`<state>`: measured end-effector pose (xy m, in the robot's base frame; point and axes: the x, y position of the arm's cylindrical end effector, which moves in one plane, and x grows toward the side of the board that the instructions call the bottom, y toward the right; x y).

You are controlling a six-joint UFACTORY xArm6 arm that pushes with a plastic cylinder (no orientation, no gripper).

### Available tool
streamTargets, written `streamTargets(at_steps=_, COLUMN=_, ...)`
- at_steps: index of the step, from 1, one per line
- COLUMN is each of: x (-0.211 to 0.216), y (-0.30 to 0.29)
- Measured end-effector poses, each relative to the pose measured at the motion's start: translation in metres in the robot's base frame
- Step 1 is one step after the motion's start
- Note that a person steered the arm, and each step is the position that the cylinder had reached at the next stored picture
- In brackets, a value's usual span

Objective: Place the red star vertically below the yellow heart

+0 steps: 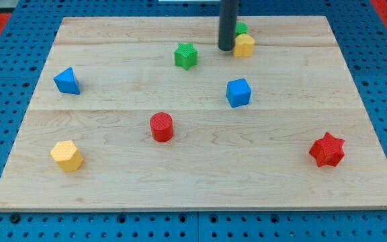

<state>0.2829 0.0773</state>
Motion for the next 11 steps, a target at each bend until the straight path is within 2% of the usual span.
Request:
streamTargets(at_steps=2, x=0.002, y=0.070)
streamTargets(at_steps=3, x=0.031, y=0.071)
streamTargets(at_steps=4, x=0.062, y=0.123)
streamTargets(at_steps=5, x=0.062, y=0.147)
streamTargets(at_steps=6, x=0.064, y=0.148)
streamTargets(at_steps=7, x=0.108, y=0.159)
streamTargets(at_steps=8, x=0.181, y=0.196)
streamTargets(at_steps=9, x=0.257, y=0.191)
streamTargets(at_steps=10, x=0.253, y=0.109)
streamTargets(at_steps=11, x=0.262, y=0.104)
